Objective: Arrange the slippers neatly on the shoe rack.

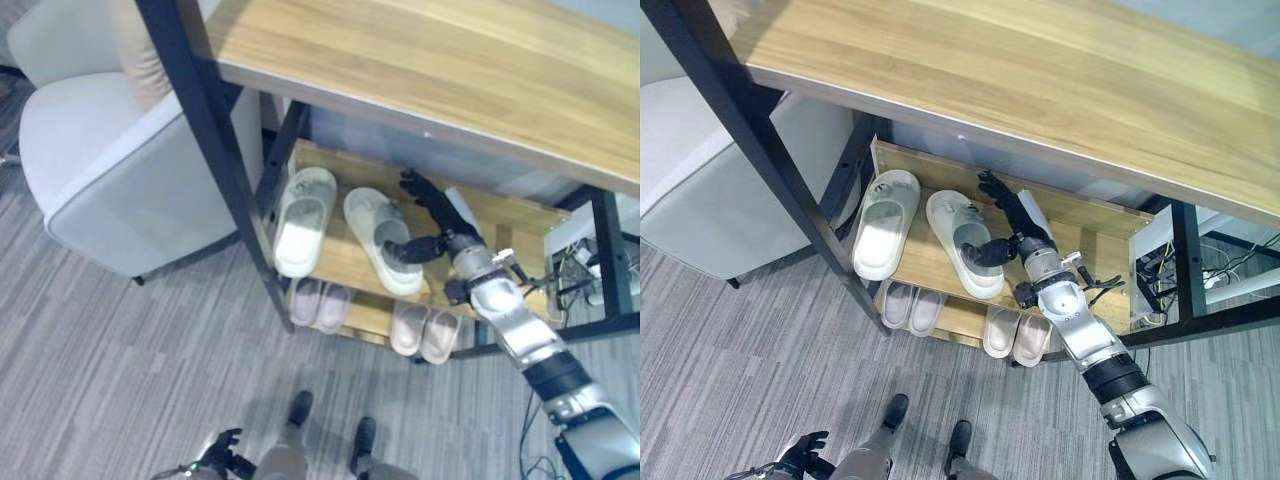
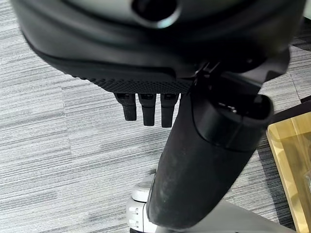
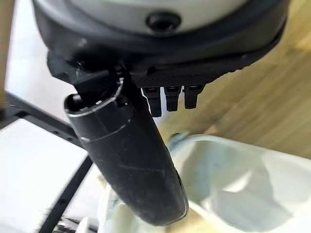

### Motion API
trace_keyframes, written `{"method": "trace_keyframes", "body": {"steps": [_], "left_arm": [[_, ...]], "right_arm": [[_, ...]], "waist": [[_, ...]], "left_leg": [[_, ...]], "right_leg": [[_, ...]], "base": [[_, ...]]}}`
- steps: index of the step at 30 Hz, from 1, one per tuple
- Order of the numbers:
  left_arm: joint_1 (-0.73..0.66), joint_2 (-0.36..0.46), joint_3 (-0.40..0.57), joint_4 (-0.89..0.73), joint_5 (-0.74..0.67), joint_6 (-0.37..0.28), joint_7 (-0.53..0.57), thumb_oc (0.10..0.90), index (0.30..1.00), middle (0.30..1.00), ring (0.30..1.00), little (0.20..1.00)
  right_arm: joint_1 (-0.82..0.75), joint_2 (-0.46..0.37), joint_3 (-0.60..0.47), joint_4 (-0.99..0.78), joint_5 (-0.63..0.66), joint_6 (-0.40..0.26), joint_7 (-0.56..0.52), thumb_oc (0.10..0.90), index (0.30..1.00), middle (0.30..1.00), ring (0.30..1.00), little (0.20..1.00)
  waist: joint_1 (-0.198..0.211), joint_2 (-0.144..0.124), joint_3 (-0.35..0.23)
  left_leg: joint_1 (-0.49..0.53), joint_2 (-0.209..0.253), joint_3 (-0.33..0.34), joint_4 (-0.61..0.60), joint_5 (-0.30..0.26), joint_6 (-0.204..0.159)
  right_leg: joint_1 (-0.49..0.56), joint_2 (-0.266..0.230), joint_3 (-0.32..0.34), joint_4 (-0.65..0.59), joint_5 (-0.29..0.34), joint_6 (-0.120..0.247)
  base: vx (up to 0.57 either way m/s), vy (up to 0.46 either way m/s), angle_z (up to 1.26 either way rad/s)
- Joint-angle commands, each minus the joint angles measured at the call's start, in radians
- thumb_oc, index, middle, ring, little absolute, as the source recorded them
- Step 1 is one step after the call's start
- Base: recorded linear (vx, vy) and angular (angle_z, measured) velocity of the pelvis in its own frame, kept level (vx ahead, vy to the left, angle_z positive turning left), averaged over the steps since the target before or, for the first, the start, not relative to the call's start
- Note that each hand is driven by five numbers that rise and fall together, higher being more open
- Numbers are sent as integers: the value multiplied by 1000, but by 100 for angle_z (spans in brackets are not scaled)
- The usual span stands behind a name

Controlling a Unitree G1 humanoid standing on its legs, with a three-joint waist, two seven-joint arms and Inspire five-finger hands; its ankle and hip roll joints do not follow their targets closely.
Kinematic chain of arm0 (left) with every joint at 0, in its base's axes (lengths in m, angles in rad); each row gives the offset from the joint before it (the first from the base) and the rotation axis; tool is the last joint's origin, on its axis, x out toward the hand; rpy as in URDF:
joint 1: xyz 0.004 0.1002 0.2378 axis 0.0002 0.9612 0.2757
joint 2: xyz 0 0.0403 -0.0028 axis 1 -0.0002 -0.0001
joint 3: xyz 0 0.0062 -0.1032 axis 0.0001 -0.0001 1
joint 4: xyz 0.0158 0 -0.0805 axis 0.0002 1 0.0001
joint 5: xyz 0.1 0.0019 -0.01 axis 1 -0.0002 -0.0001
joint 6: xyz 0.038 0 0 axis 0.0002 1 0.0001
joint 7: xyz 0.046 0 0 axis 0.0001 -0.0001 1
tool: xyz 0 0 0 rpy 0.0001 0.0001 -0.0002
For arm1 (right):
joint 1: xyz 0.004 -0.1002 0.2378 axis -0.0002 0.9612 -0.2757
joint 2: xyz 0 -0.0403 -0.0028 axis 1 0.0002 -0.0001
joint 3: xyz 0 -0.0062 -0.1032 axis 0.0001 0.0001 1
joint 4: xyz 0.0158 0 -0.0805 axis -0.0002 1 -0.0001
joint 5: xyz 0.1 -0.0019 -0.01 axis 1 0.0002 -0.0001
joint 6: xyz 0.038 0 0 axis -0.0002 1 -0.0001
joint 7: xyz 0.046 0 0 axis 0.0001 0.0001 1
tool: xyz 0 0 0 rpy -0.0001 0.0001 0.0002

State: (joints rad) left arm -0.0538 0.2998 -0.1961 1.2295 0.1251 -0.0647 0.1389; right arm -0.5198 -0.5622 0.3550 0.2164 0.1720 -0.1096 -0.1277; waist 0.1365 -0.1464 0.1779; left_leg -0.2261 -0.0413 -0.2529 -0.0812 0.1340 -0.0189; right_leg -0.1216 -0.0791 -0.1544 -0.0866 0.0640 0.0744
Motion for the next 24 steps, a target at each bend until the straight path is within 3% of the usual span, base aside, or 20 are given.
{"method": "trace_keyframes", "body": {"steps": [1, 5, 10, 24], "left_arm": [[-3, 7, -18, 82, 5, 2, -14, 800, 900, 900, 900, 900], [-3, 3, -1, 89, 6, 2, -9, 800, 900, 900, 900, 900], [8, -7, 15, 101, 3, 3, -10, 800, 900, 900, 900, 900], [37, -17, 40, 114, 7, -3, -35, 800, 900, 900, 900, 900]], "right_arm": [[10, 29, -131, -86, 128, -164, -21, 800, 900, 900, 900, 900], [92, 107, -212, -55, 191, -201, -32, 800, 900, 900, 900, 900], [162, 129, -254, -29, 192, -200, -42, 800, 900, 900, 900, 900], [333, 142, -239, -7, 140, -168, 36, 800, 900, 900, 900, 900]], "waist": [[-12, 4, -72], [-20, 16, -90], [-33, 27, -113], [-64, 43, -127]], "left_leg": [[117, 28, 78, -6, -165, 19], [135, 28, 83, -6, -173, 20], [157, 31, 90, -6, -183, 21], [180, 34, 105, -6, -190, 20]], "right_leg": [[13, -16, 62, -1, -50, 40], [27, -17, 67, -1, -56, 40], [40, -17, 70, -1, -61, 40], [55, -17, 80, -1, -62, 39]], "base": [[0, 0, 0], [22, 9, -1], [34, 5, -5], [3, -1, -4]]}}
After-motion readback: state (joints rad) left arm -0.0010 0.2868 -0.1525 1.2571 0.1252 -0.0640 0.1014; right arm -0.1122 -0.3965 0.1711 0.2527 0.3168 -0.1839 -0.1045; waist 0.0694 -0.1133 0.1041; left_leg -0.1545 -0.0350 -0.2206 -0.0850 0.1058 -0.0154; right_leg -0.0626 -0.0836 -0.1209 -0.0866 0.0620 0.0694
